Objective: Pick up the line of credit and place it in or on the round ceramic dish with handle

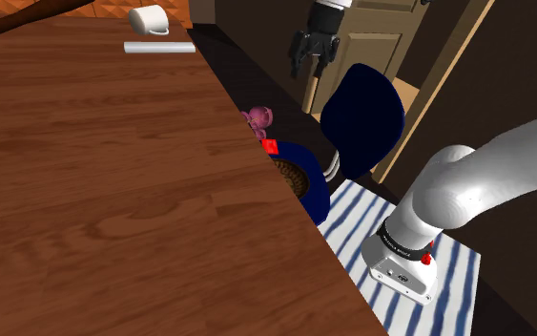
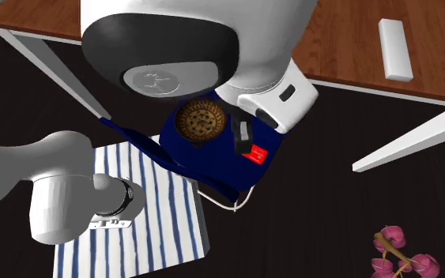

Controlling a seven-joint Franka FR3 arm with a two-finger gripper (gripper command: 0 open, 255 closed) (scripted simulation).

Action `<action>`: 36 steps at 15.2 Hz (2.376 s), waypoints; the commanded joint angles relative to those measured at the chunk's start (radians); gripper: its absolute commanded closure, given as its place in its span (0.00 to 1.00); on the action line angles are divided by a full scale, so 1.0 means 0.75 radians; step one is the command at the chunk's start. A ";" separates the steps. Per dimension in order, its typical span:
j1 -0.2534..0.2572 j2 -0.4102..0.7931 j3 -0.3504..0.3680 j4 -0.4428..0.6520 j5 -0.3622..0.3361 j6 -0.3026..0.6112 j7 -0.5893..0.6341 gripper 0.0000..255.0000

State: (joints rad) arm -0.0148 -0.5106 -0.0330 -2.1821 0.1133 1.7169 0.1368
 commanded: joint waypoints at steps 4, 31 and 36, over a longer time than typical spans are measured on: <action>-0.020 0.280 0.007 0.080 0.069 -0.006 0.167 0.00; -0.039 0.936 -0.008 0.131 0.342 0.092 0.483 0.00; -0.038 0.931 -0.007 0.121 0.343 0.097 0.483 1.00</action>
State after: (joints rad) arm -0.0477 0.1831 -0.0441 -2.0832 0.3654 1.7767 0.4997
